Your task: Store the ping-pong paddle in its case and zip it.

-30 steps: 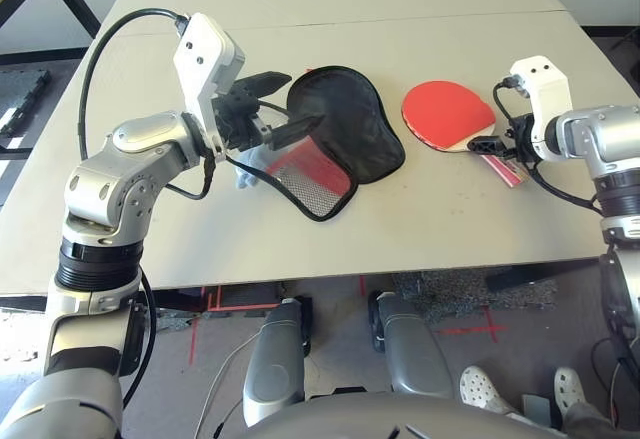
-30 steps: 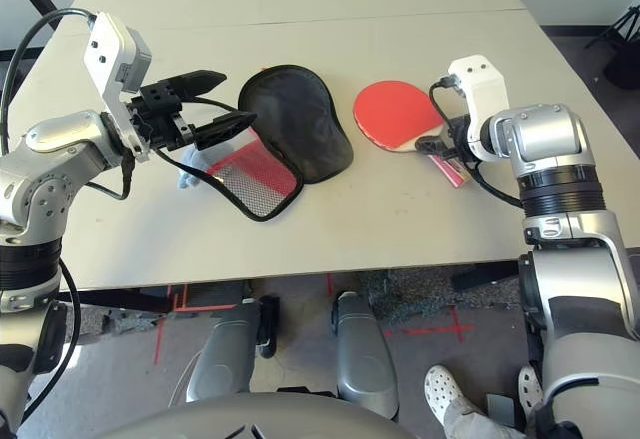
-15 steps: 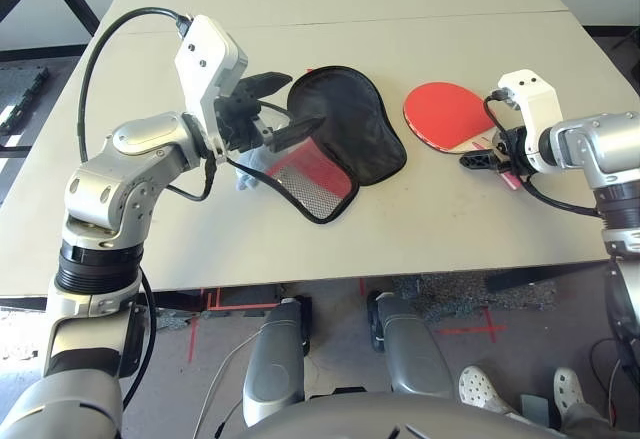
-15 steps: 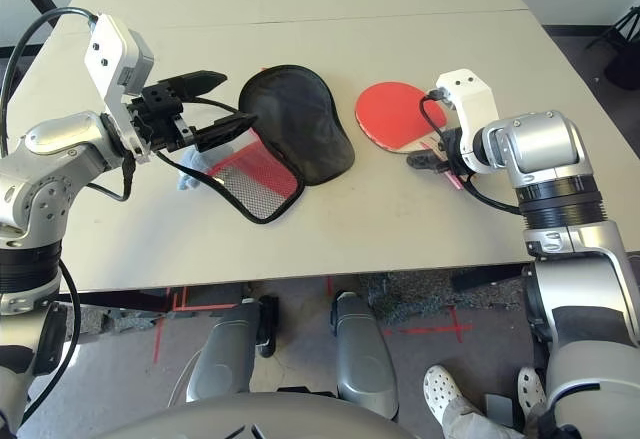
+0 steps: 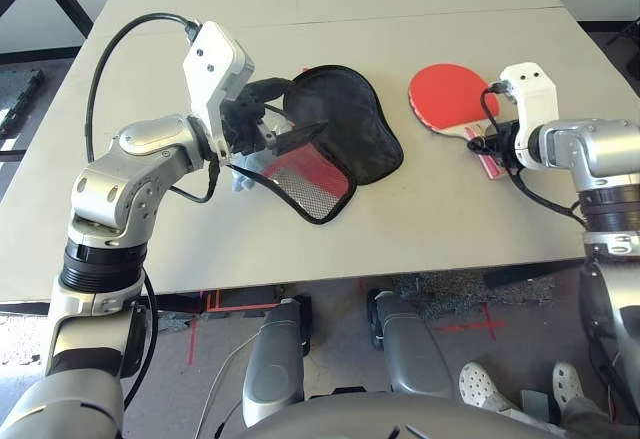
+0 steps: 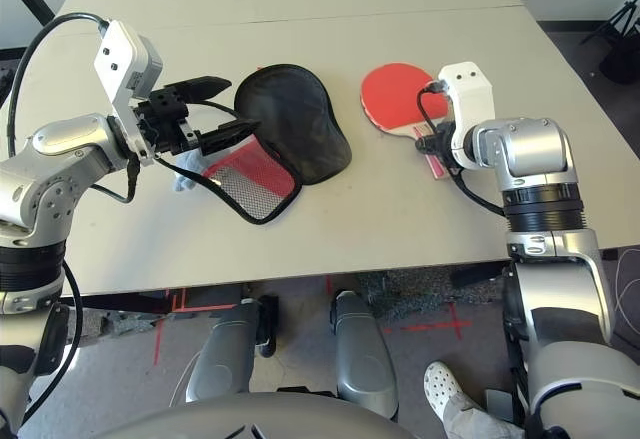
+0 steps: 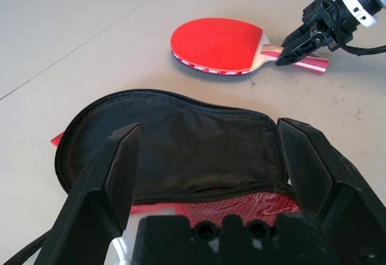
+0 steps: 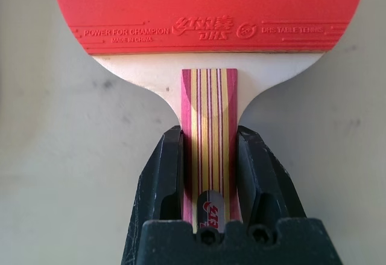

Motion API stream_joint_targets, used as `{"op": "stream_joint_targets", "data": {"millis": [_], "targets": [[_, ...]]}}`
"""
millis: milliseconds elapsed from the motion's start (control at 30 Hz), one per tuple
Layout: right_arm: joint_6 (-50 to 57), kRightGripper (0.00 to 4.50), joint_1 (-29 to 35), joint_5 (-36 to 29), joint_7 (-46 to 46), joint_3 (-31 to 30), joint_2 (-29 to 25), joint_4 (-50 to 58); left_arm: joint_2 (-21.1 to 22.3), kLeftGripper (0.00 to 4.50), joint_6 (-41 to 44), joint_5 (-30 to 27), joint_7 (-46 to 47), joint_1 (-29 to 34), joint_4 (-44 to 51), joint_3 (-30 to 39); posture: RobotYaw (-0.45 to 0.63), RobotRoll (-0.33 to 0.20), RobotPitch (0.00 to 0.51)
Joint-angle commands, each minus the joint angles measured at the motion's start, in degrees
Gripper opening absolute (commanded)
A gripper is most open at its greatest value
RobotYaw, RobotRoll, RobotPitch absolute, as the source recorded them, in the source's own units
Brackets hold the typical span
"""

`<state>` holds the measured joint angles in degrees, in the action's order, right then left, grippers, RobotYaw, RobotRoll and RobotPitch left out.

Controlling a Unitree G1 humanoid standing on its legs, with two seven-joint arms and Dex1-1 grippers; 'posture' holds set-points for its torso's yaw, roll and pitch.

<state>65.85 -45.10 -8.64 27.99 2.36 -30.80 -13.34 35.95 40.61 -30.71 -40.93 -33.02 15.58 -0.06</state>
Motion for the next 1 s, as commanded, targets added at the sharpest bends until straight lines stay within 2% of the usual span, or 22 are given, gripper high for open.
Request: {"op": "stream_joint_targets", "data": {"millis": [33,333,567,800,1000], "targets": [[0.5,1.08,-3.0,-1.4,-2.1,1.3,2.3,4.5,0.1,4.50,0.1,0.6,-0.2,0.6,0.7,-0.4,0.03,0.000,0.197],[4.1,1.08,-6.1,-1.9,-8.7,-0.7,13.4,9.6,0.3,4.50,0.2,1.0,0.1,1.6,1.5,0.0,0.05,0.000,0.197],[5.0,1.08,-6.2,-1.2,-11.2,-5.9,18.4,8.9,0.2,4.50,0.3,1.0,0.6,2.5,2.3,0.2,0.07,0.000,0.199],[6.0,1.08,-6.9,-1.1,-12.3,-9.5,21.5,8.1,-0.1,4.50,0.5,0.9,1.4,3.2,3.3,0.2,0.08,0.000,0.201],[5.2,1.08,-7.5,-0.8,-11.9,-11.3,21.6,5.6,-0.2,4.50,0.5,0.8,1.8,3.5,3.5,0.1,0.08,0.000,0.201]]}}
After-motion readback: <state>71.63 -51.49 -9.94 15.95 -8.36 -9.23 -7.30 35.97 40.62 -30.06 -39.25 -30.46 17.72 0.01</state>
